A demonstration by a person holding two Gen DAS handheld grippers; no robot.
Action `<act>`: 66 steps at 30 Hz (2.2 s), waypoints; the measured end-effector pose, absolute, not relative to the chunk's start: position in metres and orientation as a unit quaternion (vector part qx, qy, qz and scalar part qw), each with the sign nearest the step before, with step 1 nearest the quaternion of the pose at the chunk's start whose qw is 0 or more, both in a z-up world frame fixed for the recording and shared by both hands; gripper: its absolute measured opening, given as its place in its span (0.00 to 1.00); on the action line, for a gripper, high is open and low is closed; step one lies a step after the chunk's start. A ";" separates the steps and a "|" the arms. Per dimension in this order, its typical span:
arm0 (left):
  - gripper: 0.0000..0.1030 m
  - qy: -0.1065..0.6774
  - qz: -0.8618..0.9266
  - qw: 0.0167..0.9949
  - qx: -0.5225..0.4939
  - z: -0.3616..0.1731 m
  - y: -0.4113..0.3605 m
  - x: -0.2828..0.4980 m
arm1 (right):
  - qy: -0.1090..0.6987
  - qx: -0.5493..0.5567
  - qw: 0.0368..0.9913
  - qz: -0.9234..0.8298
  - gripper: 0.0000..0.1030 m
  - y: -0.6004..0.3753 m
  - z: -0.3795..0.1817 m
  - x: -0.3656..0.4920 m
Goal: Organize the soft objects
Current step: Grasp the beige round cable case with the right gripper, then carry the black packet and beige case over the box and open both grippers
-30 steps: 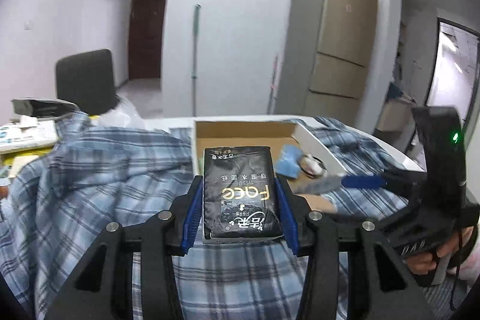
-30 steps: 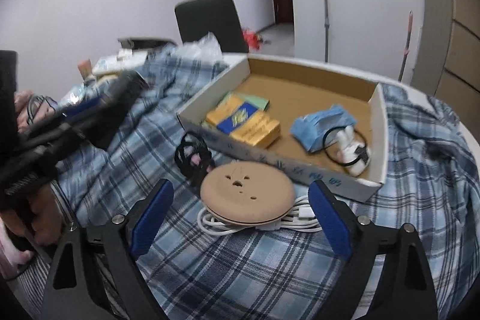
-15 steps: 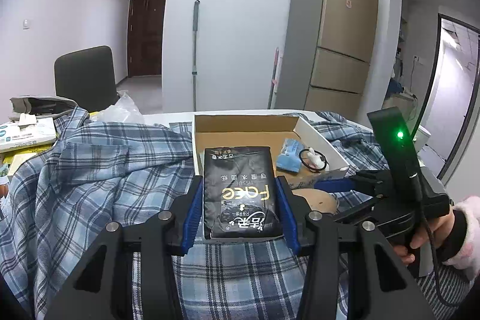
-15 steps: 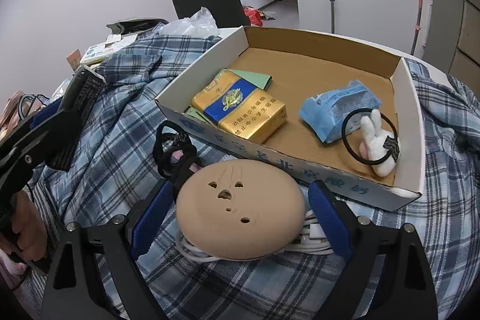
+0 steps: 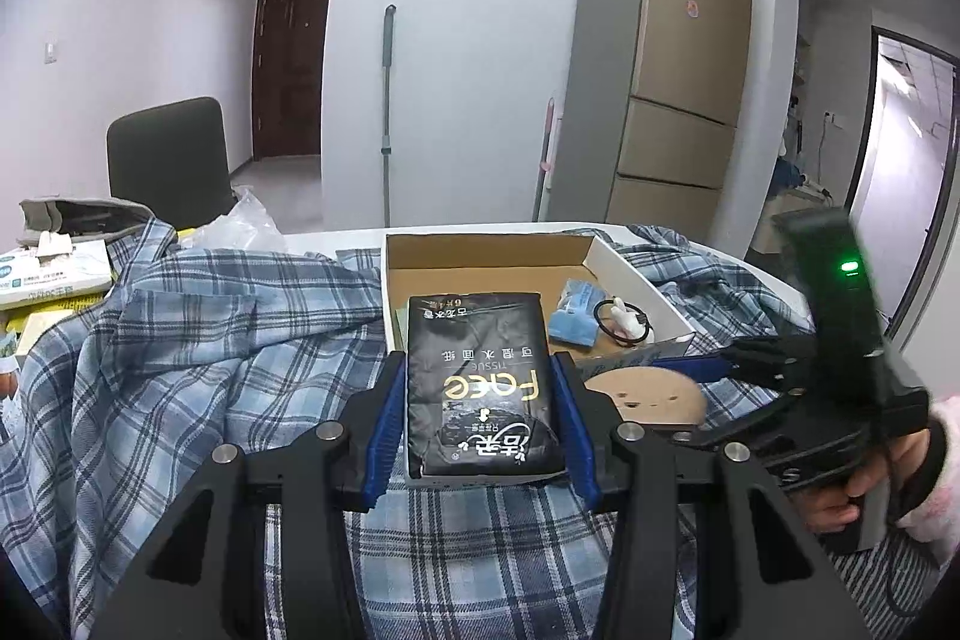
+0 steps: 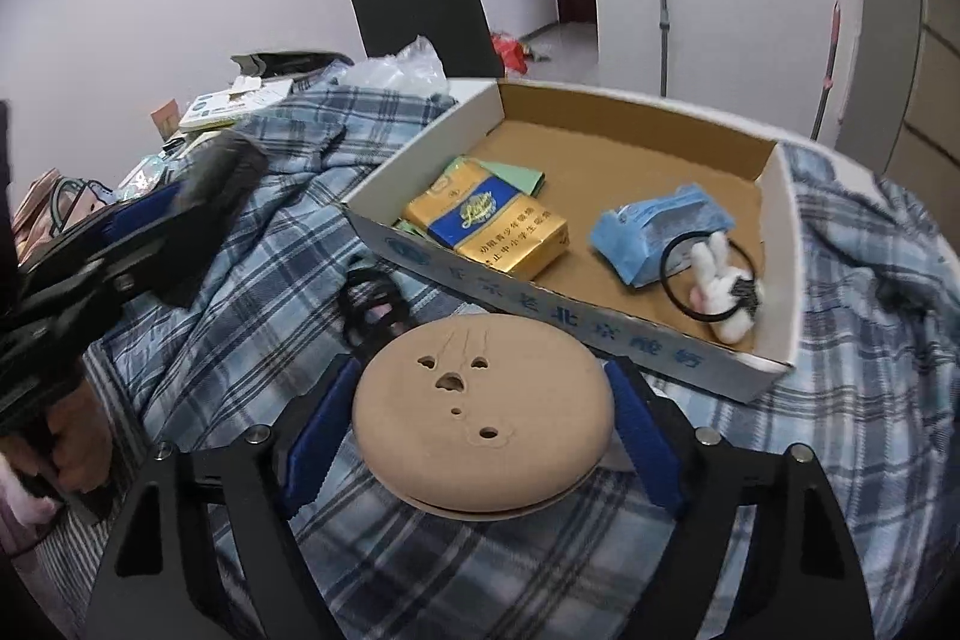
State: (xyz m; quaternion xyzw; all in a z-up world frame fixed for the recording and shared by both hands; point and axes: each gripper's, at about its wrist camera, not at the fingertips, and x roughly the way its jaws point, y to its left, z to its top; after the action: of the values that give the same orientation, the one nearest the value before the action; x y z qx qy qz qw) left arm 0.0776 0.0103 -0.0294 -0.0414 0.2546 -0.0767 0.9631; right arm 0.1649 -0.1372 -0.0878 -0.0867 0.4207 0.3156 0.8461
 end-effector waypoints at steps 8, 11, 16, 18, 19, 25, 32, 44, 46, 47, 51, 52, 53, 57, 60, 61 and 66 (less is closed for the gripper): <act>0.47 0.239 -0.078 0.967 -0.033 -0.026 0.007 0.071 | 0.361 -0.108 0.878 0.294 0.79 -0.154 -0.063 0.133; 0.47 0.237 -0.076 0.968 -0.030 -0.023 0.005 0.068 | 0.331 -0.117 0.890 0.290 0.79 -0.158 -0.053 0.123; 0.47 0.227 -0.080 0.970 -0.016 -0.013 -0.003 0.062 | 0.293 -0.125 0.903 0.288 0.79 -0.157 -0.035 0.116; 0.47 0.215 -0.084 0.973 -0.011 -0.002 -0.007 0.063 | 0.278 -0.120 0.909 0.284 0.79 -0.156 -0.025 0.118; 0.47 0.209 -0.083 0.974 -0.010 0.003 -0.007 0.064 | 0.270 -0.116 0.913 0.282 0.79 -0.156 -0.020 0.121; 0.47 0.124 -0.074 0.989 0.009 0.039 -0.013 0.079 | 0.208 -0.098 0.941 0.250 0.79 -0.151 0.009 0.145; 0.47 0.067 -0.055 0.996 0.010 0.038 -0.010 0.120 | 0.195 -0.113 0.955 0.192 0.79 -0.137 -0.003 0.195; 0.47 0.109 -0.061 0.992 -0.002 -0.015 -0.001 0.185 | 0.191 -0.066 0.964 0.172 0.79 -0.151 -0.047 0.246; 0.47 0.115 -0.061 0.991 -0.003 -0.025 0.001 0.188 | 0.188 -0.074 0.964 0.172 0.79 -0.149 -0.050 0.245; 0.47 0.117 -0.061 0.991 -0.004 -0.028 0.002 0.189 | 0.190 -0.074 0.963 0.175 0.79 -0.149 -0.053 0.245; 0.47 0.135 -0.071 0.988 0.000 -0.041 -0.003 0.198 | 0.205 -0.064 0.959 0.184 0.79 -0.149 -0.057 0.249; 0.47 0.137 -0.071 0.988 0.001 -0.041 -0.004 0.199 | 0.207 -0.063 0.959 0.184 0.79 -0.150 -0.058 0.249; 0.47 0.136 -0.074 0.988 -0.001 -0.041 -0.004 0.199 | 0.210 -0.062 0.958 0.185 0.79 -0.150 -0.059 0.250; 0.47 0.144 -0.076 0.987 -0.006 -0.043 -0.002 0.200 | 0.218 -0.057 0.955 0.192 0.79 -0.149 -0.061 0.253; 0.48 0.144 -0.076 0.987 -0.003 -0.042 -0.001 0.202 | 0.224 -0.061 0.952 0.199 0.80 -0.147 -0.063 0.256; 0.52 0.145 -0.076 0.987 -0.002 -0.042 -0.002 0.202 | 0.225 -0.063 0.951 0.201 0.80 -0.146 -0.063 0.256; 0.87 0.140 -0.067 0.988 -0.005 -0.041 0.000 0.201 | 0.228 -0.074 0.949 0.207 0.87 -0.140 -0.065 0.256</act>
State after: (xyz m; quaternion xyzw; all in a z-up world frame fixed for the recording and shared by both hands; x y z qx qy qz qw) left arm 0.2008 -0.0003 -0.0415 -0.0051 0.1396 -0.0672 0.9879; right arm 0.2557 -0.1401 -0.0648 -0.0739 0.2275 0.2071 0.9486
